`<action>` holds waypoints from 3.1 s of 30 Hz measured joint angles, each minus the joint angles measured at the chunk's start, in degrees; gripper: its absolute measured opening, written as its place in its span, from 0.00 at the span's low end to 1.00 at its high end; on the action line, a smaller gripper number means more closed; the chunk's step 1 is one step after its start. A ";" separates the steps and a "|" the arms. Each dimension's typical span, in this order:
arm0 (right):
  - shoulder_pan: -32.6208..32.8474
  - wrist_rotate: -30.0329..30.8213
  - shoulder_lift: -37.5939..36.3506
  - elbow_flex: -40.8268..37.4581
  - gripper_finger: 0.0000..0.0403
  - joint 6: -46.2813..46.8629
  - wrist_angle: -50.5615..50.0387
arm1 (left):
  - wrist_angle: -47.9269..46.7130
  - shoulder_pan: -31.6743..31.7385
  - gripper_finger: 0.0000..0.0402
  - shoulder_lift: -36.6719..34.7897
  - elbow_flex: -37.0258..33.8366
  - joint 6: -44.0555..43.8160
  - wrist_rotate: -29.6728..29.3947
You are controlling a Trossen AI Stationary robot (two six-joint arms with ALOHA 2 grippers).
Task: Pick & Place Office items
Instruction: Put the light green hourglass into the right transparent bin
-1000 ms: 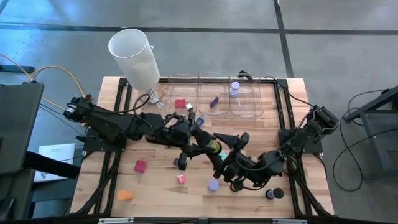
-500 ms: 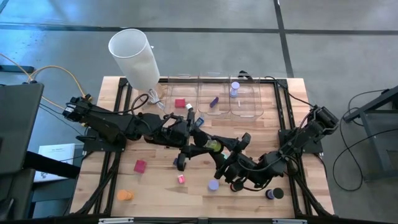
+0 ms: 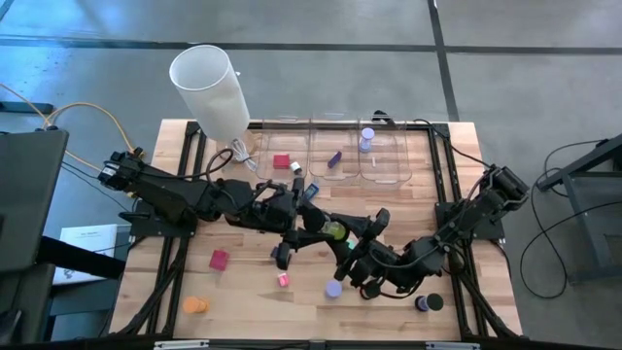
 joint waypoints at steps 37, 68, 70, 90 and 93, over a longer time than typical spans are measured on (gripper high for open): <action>1.20 4.24 -0.09 0.07 0.50 -6.13 -1.86 | -8.05 1.11 0.40 -11.68 -0.11 5.13 -5.38; 1.20 -0.83 -0.05 0.04 0.47 29.79 -22.88 | -50.99 -7.97 0.38 -7.31 -6.78 -4.96 -5.55; 1.20 -8.20 -0.04 0.04 0.47 36.85 -28.55 | -50.94 -7.44 0.38 -6.41 -6.78 -4.80 -5.51; -6.95 -29.16 -0.09 0.04 0.69 71.70 -41.83 | -47.00 -7.17 0.38 -1.18 -6.69 0.48 -13.45; -7.68 -30.51 -0.09 0.02 0.69 71.28 -43.11 | -45.26 -7.97 0.38 -0.71 -6.69 1.60 -14.57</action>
